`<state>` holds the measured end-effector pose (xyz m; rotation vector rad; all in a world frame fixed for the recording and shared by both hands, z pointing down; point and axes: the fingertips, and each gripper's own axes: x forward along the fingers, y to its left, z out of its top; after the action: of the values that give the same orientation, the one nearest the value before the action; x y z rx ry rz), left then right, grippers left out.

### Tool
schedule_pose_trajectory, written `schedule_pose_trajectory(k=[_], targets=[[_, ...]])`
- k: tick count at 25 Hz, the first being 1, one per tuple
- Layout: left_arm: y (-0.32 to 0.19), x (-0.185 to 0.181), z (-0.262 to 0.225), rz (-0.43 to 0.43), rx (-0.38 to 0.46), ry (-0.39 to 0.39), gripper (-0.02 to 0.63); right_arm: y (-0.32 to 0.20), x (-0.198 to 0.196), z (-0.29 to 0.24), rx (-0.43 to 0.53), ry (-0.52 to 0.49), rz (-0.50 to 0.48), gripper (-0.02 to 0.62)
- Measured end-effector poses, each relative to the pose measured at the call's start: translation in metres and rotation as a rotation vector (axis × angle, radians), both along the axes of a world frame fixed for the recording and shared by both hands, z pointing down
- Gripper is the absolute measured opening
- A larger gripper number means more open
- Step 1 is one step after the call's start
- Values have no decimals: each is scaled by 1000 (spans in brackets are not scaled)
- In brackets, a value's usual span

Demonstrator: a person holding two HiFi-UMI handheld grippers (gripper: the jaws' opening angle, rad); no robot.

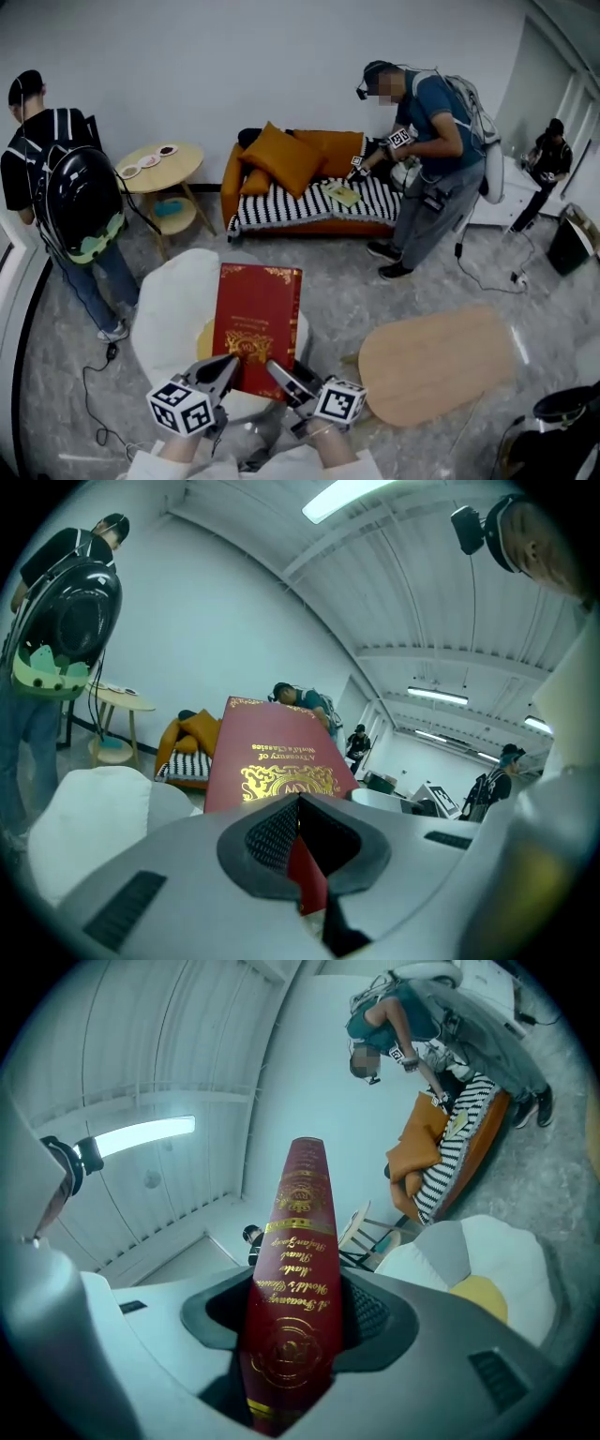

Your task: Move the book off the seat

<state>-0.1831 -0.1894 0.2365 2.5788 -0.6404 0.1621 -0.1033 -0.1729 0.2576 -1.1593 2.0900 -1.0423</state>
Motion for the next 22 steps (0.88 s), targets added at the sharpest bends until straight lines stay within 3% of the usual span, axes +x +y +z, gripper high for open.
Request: schedule_pose_trajectory(k=[5, 13, 22], targets=[[19, 38, -2, 81, -5, 5, 6, 23, 32, -6, -8, 22, 70, 244], [40, 110, -11, 265, -26, 9, 6, 59, 104, -17, -4, 21, 260, 244], [93, 229, -15, 435, -22, 7, 6, 115, 207, -20, -10, 23, 430, 244]])
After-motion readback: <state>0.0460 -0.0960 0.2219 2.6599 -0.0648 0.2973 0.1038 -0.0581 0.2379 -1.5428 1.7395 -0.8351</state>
